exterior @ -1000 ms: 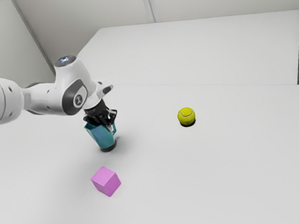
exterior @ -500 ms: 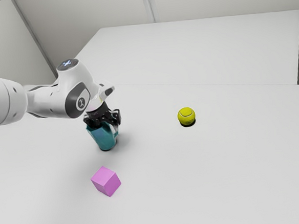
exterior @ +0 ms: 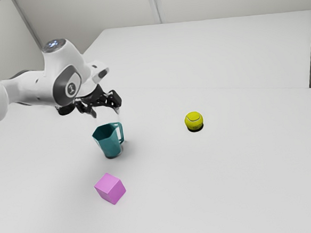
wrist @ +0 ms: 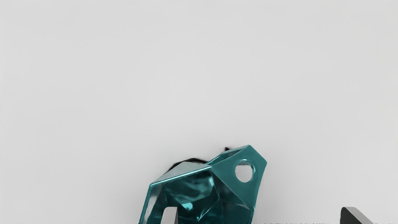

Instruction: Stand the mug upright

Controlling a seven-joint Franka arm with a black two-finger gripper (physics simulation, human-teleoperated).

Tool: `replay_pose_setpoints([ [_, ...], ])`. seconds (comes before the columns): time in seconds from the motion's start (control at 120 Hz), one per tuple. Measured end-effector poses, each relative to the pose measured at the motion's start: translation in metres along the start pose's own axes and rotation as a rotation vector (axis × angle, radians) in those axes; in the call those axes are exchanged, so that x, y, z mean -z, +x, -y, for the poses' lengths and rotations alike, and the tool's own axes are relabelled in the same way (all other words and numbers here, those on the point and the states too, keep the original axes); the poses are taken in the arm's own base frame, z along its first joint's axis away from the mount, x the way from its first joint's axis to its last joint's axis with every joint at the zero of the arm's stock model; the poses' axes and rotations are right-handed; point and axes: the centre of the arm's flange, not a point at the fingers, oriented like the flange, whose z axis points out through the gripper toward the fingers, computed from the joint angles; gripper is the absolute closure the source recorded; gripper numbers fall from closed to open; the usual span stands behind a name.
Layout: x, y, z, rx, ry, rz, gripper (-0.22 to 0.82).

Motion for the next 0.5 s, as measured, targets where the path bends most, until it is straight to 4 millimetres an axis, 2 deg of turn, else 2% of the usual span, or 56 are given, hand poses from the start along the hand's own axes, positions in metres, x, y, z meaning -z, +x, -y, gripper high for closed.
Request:
replay_pose_setpoints([
  [0.15,0.057,0.027,-0.017,-0.046,0.017,-0.025,0.02],
  [0.333,0.116,0.036,-0.040,-0.112,0.057,-0.023,0.01],
  [0.5,0.141,0.031,-0.062,-0.163,0.080,0.014,0.00],
])
